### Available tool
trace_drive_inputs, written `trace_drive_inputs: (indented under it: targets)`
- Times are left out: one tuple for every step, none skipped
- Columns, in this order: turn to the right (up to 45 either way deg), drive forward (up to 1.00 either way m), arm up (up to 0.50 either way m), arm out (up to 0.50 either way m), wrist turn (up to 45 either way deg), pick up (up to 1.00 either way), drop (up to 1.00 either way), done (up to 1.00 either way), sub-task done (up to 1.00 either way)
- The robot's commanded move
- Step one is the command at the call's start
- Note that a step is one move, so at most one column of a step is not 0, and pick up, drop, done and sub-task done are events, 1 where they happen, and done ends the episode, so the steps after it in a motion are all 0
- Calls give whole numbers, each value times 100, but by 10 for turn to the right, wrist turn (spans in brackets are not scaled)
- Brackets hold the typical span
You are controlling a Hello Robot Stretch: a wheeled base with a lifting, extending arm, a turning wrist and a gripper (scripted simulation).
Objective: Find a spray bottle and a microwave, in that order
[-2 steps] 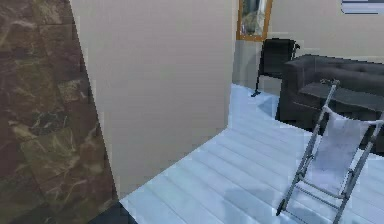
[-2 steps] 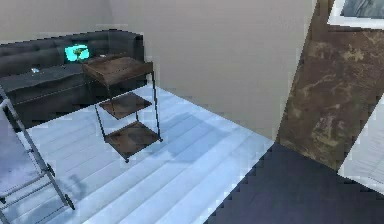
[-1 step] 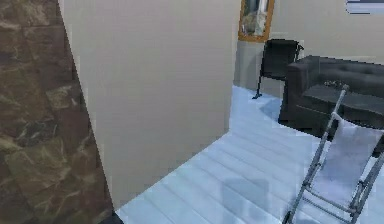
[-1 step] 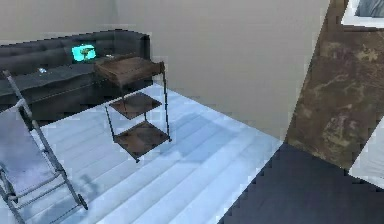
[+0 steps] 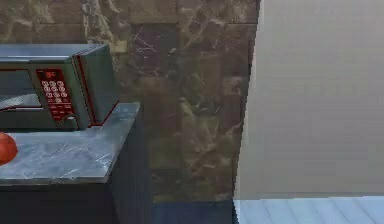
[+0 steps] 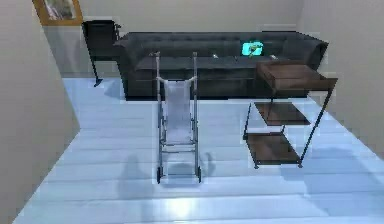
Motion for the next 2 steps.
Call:
trace_drive_inputs:
  targets:
    - [-390,0,0,0,0,0,0,0,0]
    - [0,0,0,0,0,0,0,100,0]
